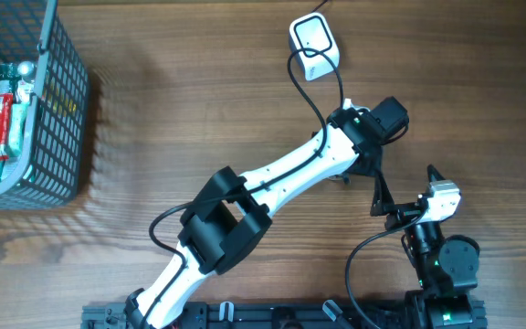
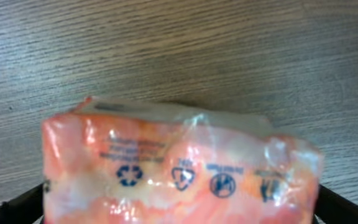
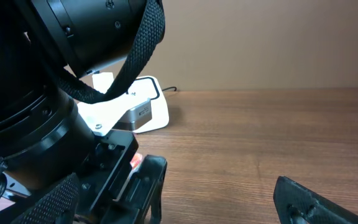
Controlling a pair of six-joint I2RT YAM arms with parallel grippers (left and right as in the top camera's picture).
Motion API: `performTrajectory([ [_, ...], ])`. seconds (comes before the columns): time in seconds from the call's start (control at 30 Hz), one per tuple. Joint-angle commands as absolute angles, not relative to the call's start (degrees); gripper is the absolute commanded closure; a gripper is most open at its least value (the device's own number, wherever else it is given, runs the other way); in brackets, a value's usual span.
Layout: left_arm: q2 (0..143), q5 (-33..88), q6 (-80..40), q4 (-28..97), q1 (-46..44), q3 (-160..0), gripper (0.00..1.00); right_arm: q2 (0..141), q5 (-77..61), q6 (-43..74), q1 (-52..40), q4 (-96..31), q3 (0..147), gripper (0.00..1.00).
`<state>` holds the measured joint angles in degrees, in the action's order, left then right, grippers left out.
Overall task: Scan the item barcode
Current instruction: 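Carry the tissue pack with the left gripper and set it on the table, then return the left gripper to the basket and grasp the Vim bottle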
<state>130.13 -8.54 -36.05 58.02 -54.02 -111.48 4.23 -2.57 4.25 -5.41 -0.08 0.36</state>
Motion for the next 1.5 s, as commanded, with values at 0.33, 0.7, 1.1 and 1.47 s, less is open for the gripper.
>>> performTrajectory([
  [0.33, 116.2, -8.4, -22.7, 56.7, -47.8, -120.2, 0.00, 3.9, -3.1, 4.6, -5.2, 0.1, 0.3, 0.00],
  [0.7, 103.2, -8.9, -22.0, 55.6, -30.2, -120.3, 0.00, 3.9, -3.1, 4.6, -5.2, 0.1, 0.3, 0.00],
  [1.1, 93.1, -9.0, -9.2, 46.8, -3.1, -120.3, 0.00, 3.9, -3.1, 4.6, -5.2, 0.1, 0.3, 0.00],
  [1.47, 92.9, -9.0, -9.2, 51.4, 19.8, -120.3, 0.00, 3.9, -3.1, 4.6, -5.2, 0.1, 0.3, 0.00],
])
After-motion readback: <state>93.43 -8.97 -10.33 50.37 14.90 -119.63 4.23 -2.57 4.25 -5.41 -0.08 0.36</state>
